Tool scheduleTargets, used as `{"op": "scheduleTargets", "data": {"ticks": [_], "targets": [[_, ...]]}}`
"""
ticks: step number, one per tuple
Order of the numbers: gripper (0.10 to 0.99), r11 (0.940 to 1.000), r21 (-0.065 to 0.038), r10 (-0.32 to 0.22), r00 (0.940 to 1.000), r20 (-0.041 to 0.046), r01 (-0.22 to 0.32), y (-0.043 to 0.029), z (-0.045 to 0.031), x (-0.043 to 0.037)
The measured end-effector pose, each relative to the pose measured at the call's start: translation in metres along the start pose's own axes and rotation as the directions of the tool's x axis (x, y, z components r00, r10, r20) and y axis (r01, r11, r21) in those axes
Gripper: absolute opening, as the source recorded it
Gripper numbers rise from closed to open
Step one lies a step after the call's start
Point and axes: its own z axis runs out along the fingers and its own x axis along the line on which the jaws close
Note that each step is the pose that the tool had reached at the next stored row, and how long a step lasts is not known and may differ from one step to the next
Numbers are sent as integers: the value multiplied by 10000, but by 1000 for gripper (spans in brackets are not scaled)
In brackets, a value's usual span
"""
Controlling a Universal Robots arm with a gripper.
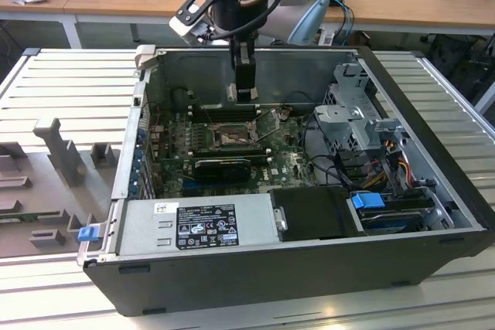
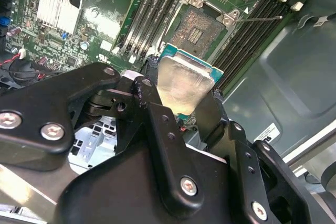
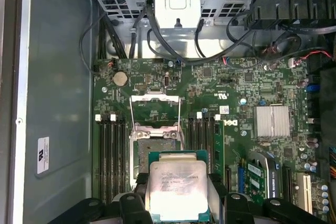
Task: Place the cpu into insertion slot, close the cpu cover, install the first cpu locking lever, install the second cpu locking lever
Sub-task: 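Place the cpu into insertion slot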
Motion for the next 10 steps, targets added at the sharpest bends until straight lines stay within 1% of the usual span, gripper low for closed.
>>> {"op": "scheduleTargets", "data": {"ticks": [6, 10], "targets": [[525, 10000, 38, 1, 10000, 1, -1, -2, 24, 0], [525, 10000, 41, 1, 10000, 1, -1, -6, 65, -1]]}}
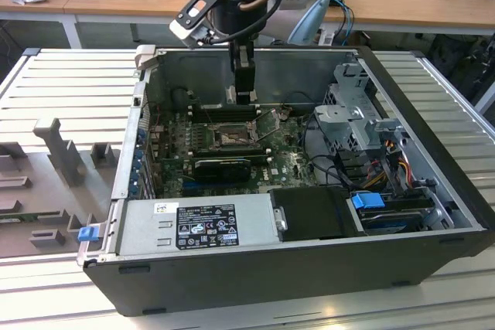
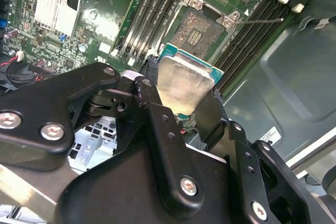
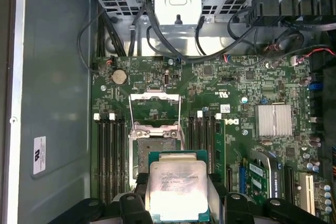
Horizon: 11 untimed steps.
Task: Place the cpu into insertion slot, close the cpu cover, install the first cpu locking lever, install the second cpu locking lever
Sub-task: 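Place the cpu into insertion slot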
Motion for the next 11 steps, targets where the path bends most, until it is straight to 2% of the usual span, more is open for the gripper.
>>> {"op": "scheduleTargets", "data": {"ticks": [6, 11], "targets": [[525, 10000, 67, 1, 10000, 2, -1, -10, 126, -1], [525, 10000, 95, 1, 10000, -8, -1, -20, 266, -3]]}}
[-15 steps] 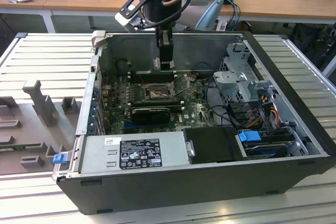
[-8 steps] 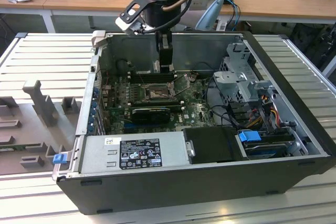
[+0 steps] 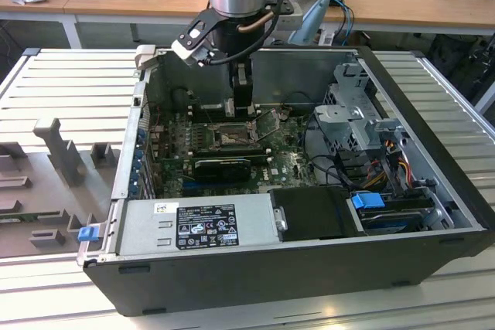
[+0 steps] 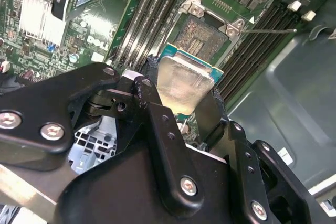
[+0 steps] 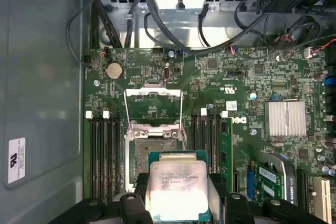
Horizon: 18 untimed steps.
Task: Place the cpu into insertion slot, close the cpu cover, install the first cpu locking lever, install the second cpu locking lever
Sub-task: 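Place the cpu into insertion slot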
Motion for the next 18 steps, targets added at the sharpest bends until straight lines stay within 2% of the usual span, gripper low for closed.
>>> {"op": "scheduleTargets", "data": {"ticks": [11, 16, 18], "targets": [[525, 10000, 1, 2, 10000, 2, -2, -11, 151, 3], [525, 10000, 0, -1, 10000, 1, 1, -18, 247, 22], [525, 10000, 1, -96, 10000, -8, 96, -27, 324, 56]]}}
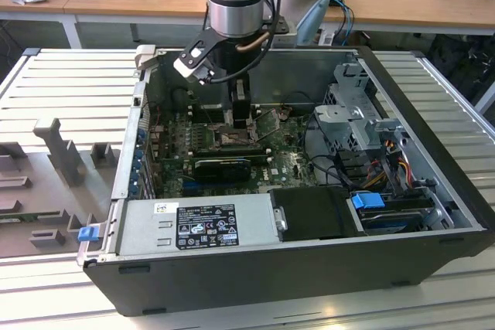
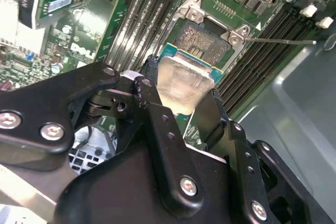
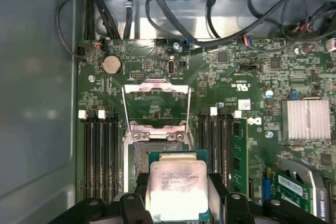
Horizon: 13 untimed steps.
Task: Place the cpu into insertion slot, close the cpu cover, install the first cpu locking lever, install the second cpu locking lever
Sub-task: 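Place the cpu into insertion slot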
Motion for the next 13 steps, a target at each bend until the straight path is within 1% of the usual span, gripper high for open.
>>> {"op": "scheduleTargets", "data": {"ticks": [1, 3, 7, 11, 13], "targets": [[525, 10000, 0, -42, 10000, -4, 42, -9, 30, 7], [525, 10000, 1, -67, 10000, -6, 67, -25, 65, 15], [525, 9999, 3, -101, 9999, -7, 101, -66, 193, 92], [525, 9999, 2, -106, 9999, -10, 106, -72, 271, 107], [525, 10000, 2, -76, 10000, -7, 76, -78, 333, 109]]}}
